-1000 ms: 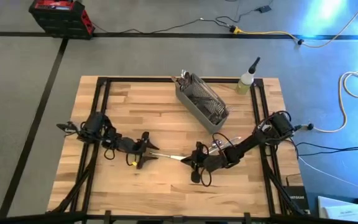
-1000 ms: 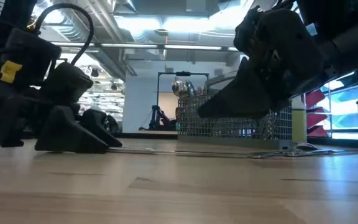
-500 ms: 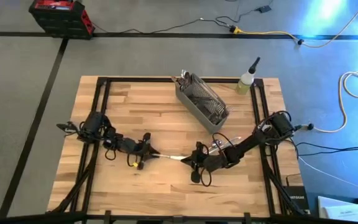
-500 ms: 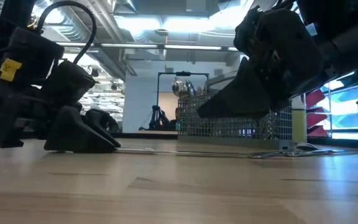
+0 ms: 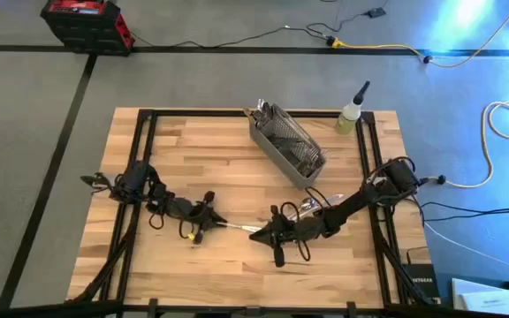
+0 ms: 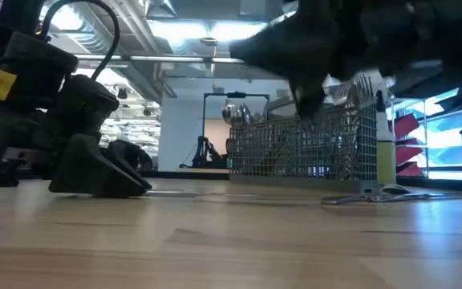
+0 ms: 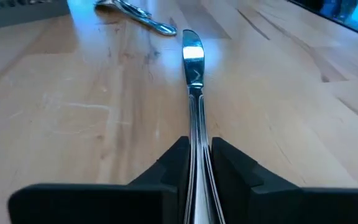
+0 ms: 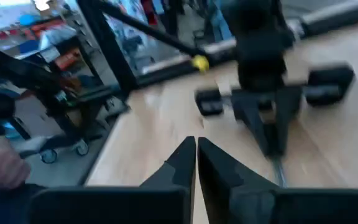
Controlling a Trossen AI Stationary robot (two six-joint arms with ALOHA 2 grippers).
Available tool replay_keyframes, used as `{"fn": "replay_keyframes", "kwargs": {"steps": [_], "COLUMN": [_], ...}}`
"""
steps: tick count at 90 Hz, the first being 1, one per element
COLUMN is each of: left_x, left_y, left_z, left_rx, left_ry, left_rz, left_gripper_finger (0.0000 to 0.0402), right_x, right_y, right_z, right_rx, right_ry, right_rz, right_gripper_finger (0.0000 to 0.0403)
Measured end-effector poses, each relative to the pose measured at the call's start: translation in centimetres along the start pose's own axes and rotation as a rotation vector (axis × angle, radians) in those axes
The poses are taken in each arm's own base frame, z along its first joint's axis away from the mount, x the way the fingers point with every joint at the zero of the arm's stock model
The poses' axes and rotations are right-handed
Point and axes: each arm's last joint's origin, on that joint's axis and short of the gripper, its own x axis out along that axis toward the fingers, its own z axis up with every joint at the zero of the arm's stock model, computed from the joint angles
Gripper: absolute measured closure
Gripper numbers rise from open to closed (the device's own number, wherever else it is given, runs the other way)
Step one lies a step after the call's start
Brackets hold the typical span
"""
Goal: Sort silverware
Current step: Put the silver knife into the gray silverware organizer
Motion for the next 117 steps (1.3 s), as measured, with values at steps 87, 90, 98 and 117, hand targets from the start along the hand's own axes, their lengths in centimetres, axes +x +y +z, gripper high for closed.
{"fn": "replay_keyframes", "kwargs": {"steps": [87, 90, 98, 117], "left_x": [-1.7, -1.9, -2.4, -3.7], "left_y": [-2.2, -2.2, -2.2, -2.1], "left_z": [5.6, 6.1, 7.1, 9.4], "left_rx": [-0.115, -0.119, -0.132, -0.176], "left_ry": [-0.287, -0.307, -0.359, -0.479], "left_rz": [-0.050, -0.055, -0.066, -0.086], "left_gripper_finger": [0.0359, 0.0359, 0.0359, 0.0359], "right_x": [-6.0, -6.1, -6.2, -5.5], "right_y": [12.8, 12.8, 12.5, 10.6], "right_z": [2.4, 2.1, 1.2, -0.8], "right_rx": [-0.492, -0.478, -0.410, -0.268], "right_ry": [-0.081, -0.059, 0.028, 0.165], "right_rz": [0.292, 0.282, 0.203, -0.015], "right_gripper_finger": [0.0402, 0.0402, 0.0402, 0.0388]}}
